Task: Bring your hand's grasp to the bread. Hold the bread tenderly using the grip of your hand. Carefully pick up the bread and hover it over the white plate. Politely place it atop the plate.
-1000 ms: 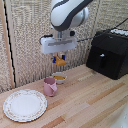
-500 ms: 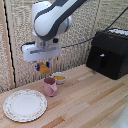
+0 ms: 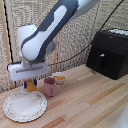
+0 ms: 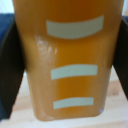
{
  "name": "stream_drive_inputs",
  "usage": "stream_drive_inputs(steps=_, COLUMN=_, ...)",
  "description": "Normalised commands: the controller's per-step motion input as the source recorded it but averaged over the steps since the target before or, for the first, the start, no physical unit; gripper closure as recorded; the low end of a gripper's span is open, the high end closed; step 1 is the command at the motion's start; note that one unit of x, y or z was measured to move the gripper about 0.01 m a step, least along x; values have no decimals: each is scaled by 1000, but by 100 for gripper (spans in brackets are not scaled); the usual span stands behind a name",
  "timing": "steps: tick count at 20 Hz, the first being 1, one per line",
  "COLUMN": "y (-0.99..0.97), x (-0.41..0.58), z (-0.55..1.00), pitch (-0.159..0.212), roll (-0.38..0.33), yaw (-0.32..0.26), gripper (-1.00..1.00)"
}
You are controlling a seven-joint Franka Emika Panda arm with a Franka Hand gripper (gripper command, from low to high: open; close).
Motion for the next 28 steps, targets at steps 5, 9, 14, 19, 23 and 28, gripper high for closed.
stream_drive_inputs(steps=5, y=293, x=232, z=-473, pitch=-3, roll=-83, yaw=83, gripper=100)
stream_drive_inputs(steps=9, y=288, x=267, z=-349, pitch=-19, roll=-39, yaw=79, gripper=100)
stream_drive_inputs(steps=14, y=211, x=252, z=-110, pitch=-36, roll=-6, yaw=74, gripper=100)
stream_drive_inputs(steps=19, y=142, x=155, z=33, pitch=-19, roll=-14, yaw=62, gripper=-100)
stream_drive_inputs(steps=23, y=-20, x=110, z=515, pitch=18, roll=10, yaw=40, gripper=-100)
stream_drive_inputs(steps=28, y=-132, x=10, z=727, pitch=7, roll=20, yaw=1, gripper=-100)
